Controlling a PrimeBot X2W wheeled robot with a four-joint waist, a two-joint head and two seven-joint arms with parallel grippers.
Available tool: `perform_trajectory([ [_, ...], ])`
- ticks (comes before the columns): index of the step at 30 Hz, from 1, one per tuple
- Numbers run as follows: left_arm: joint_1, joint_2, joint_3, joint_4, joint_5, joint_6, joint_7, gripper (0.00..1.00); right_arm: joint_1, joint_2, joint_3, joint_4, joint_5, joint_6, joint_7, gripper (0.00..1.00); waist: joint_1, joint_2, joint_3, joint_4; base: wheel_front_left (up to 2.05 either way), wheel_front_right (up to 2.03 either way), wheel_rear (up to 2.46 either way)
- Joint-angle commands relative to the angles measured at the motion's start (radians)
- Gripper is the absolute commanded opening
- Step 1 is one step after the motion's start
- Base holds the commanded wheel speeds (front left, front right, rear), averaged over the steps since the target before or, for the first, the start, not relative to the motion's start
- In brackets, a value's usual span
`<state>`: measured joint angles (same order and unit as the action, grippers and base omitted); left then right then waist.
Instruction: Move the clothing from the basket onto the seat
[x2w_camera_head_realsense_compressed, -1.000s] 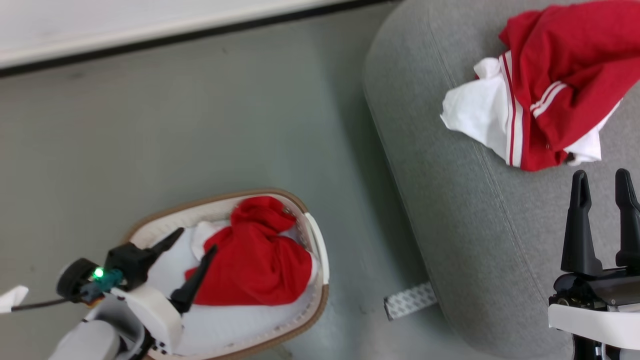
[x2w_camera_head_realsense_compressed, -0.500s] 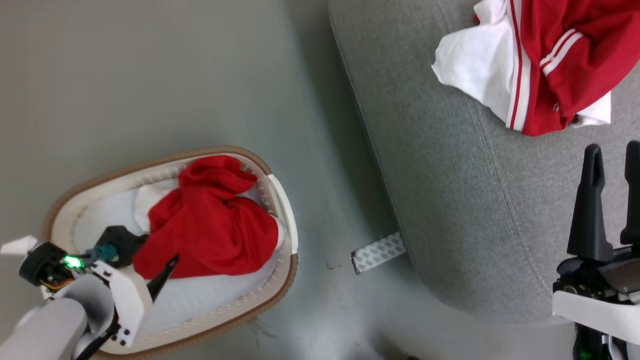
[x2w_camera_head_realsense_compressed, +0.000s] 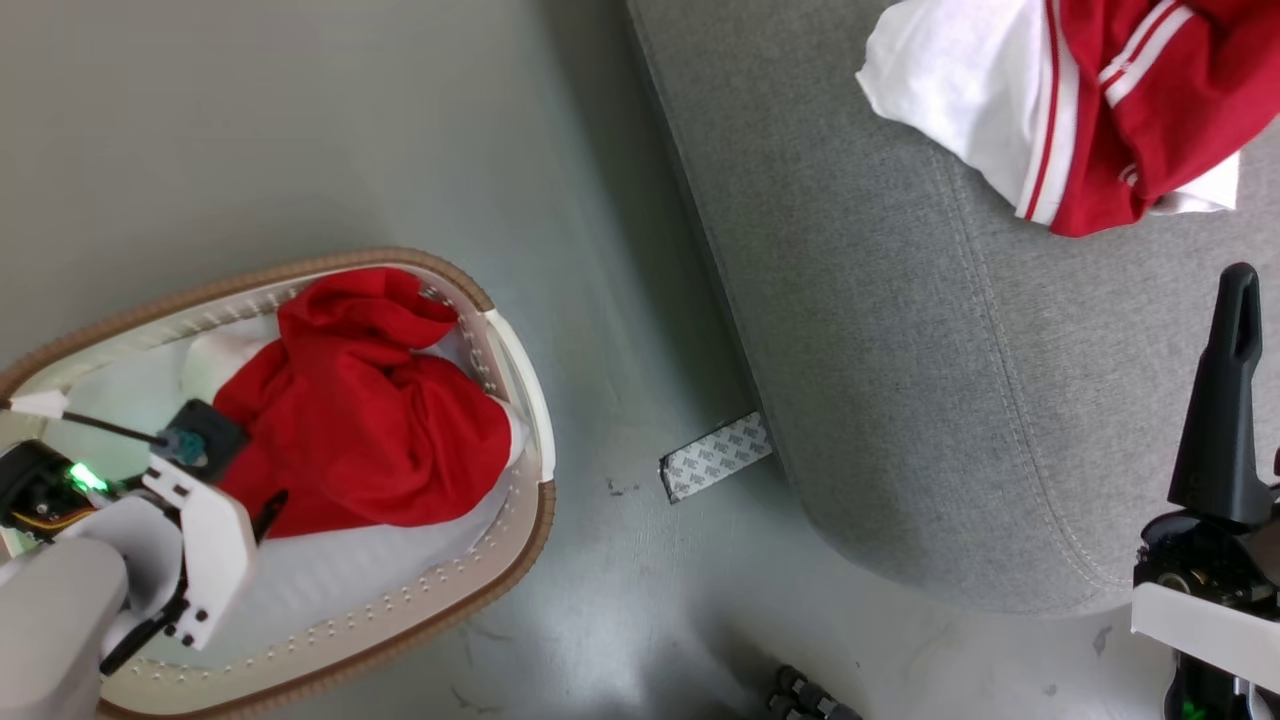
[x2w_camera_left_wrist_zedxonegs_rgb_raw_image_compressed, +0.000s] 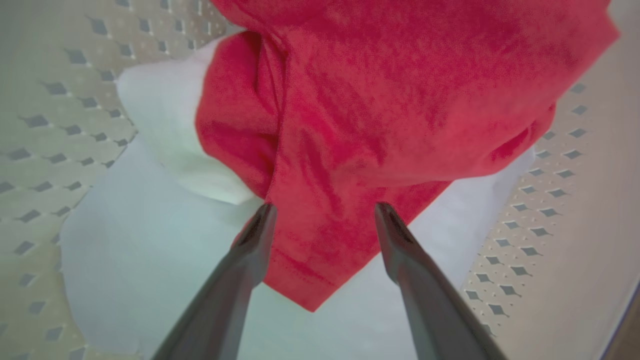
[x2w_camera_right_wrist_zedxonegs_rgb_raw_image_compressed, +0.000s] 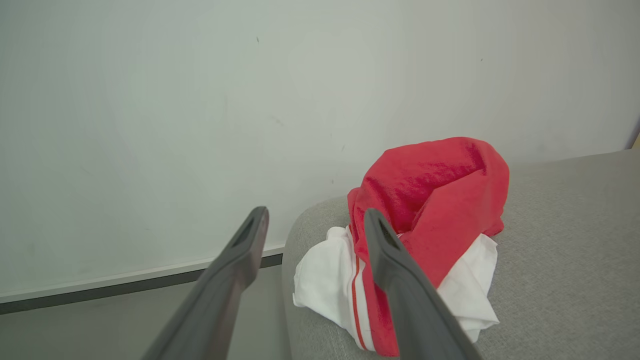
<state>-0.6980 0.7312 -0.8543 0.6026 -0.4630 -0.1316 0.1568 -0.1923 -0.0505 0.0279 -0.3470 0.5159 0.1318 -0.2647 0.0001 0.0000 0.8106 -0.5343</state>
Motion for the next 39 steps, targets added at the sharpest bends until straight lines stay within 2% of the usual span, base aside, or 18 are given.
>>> perform_trajectory([
  [1, -0.014, 0.004, -0.005, 0.01, -0.012, 0.002, 0.001, 1.0, 0.01, 0.0, -0.004, -0.004, 0.013, -0.002, 0.001, 1.0, -0.0001, 0.0, 0.008, 0.002, 0.0, 0.0, 0.0],
  [16, -0.164, -0.026, -0.111, 0.155, -0.036, 0.002, 0.023, 1.0, 0.039, 0.0, -0.001, -0.035, 0.024, -0.002, 0.001, 1.0, -0.0001, 0.0, 0.045, 0.011, 0.0, 0.0, 0.0],
  [23, -0.199, -0.006, -0.279, 0.122, -0.068, 0.002, 0.026, 1.0, 0.046, 0.0, 0.005, -0.034, 0.026, -0.002, 0.001, 1.0, -0.0001, 0.0, 0.046, 0.009, 0.0, 0.0, 0.0],
  [26, -0.217, -0.008, -0.323, 0.119, -0.099, 0.002, 0.026, 1.0, 0.047, 0.0, 0.006, -0.031, 0.026, -0.002, 0.001, 1.0, -0.0001, 0.0, 0.047, 0.011, 0.0, 0.0, 0.0],
  [27, -0.223, -0.01, -0.335, 0.12, -0.105, 0.002, 0.025, 0.64, 0.046, 0.0, 0.006, -0.03, 0.026, -0.002, 0.001, 1.0, -0.0001, 0.0, 0.048, 0.012, 0.0, 0.0, 0.0],
  [28, -0.229, -0.011, -0.344, 0.122, -0.113, 0.002, 0.023, 0.4, 0.045, 0.0, 0.007, -0.028, 0.026, -0.002, 0.001, 1.0, -0.0001, 0.0, 0.048, 0.012, 0.0, 0.0, 0.0],
  [29, -0.233, -0.012, -0.352, 0.125, -0.118, 0.002, 0.021, 0.0, 0.043, 0.0, 0.007, -0.026, 0.025, -0.002, 0.001, 1.0, -0.0001, 0.0, 0.048, 0.012, 0.0, 0.0, 0.0],
  [39, -0.249, -0.016, -0.405, 0.14, -0.16, 0.002, -0.004, 0.0, 0.025, 0.0, 0.009, -0.004, 0.02, -0.002, 0.001, 1.0, -0.0001, 0.0, 0.026, 0.006, 0.0, 0.0, 0.0],
])
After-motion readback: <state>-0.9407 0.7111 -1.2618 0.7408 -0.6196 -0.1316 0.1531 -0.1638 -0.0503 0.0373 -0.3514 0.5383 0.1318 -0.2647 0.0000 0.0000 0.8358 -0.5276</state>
